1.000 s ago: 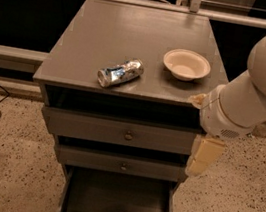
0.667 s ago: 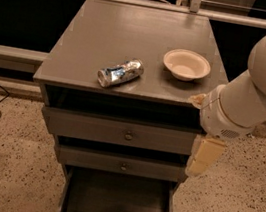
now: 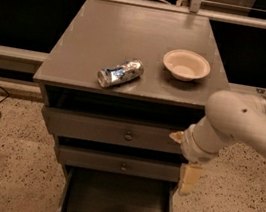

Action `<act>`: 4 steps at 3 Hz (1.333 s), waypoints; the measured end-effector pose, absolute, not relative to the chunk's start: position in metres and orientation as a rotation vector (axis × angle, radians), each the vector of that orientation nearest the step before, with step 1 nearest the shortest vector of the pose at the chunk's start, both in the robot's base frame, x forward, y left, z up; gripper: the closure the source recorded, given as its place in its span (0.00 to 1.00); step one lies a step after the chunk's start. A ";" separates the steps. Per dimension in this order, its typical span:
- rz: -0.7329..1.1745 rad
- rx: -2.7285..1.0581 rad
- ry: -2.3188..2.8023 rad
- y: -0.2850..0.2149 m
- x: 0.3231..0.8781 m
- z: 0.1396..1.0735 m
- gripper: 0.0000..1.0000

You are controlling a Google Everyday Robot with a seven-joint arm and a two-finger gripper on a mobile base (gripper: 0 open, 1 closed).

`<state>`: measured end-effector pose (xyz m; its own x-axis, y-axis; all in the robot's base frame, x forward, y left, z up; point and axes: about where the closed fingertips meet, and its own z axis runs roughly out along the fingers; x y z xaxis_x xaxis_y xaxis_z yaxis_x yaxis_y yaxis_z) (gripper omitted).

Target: Pick coke can from bottom drawer and place on counter

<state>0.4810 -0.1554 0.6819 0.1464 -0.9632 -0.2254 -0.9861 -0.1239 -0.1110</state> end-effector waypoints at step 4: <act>0.223 -2.130 1.530 -0.151 0.512 0.516 0.00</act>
Offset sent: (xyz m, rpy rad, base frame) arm 0.0127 -0.0586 -0.0235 0.2613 -0.1879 0.1062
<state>0.5121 -0.1509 0.5158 0.3537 -0.8399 -0.4116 -0.9224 -0.2402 -0.3025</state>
